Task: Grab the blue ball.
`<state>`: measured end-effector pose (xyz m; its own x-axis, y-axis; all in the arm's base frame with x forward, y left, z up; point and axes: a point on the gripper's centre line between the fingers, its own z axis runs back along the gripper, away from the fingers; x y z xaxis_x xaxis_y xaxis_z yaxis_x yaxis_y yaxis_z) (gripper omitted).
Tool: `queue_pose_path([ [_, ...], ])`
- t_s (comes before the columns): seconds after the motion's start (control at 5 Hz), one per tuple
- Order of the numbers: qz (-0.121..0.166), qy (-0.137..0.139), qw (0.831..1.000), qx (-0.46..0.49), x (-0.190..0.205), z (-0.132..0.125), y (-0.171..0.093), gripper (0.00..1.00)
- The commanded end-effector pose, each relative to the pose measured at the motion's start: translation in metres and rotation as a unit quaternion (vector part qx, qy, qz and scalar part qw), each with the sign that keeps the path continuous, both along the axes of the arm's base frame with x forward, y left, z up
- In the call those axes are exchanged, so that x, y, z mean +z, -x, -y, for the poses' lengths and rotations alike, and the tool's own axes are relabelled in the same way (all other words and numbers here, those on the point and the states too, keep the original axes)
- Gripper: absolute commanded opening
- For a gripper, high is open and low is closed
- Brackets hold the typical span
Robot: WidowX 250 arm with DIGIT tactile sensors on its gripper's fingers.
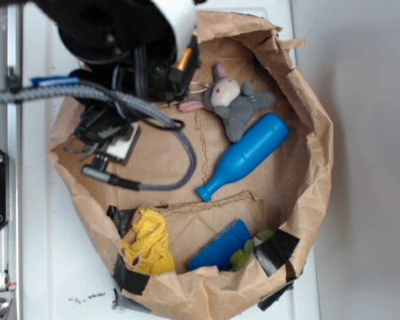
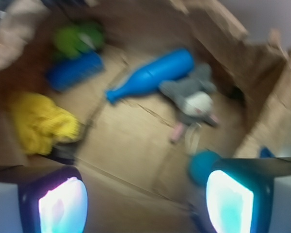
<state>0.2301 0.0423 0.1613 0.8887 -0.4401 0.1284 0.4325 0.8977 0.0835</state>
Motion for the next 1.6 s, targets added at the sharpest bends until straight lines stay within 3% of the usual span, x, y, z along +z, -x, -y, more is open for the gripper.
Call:
queue_pose_path([
  [0.0,0.016,-0.007,1.0,-0.003,0.008,0.003,-0.004,1.0],
  [0.6,0.016,-0.007,1.0,-0.003,0.008,0.003,-0.004,1.0],
  [1.0,-0.002,-0.042,0.998,-0.049,-0.037,-0.024,-0.023,1.0],
  [1.2,-0.033,-0.028,0.996,-0.084,-0.033,-0.025,-0.016,1.0],
  [1.4,-0.046,-0.046,0.992,-0.104,-0.044,-0.03,-0.017,1.0],
])
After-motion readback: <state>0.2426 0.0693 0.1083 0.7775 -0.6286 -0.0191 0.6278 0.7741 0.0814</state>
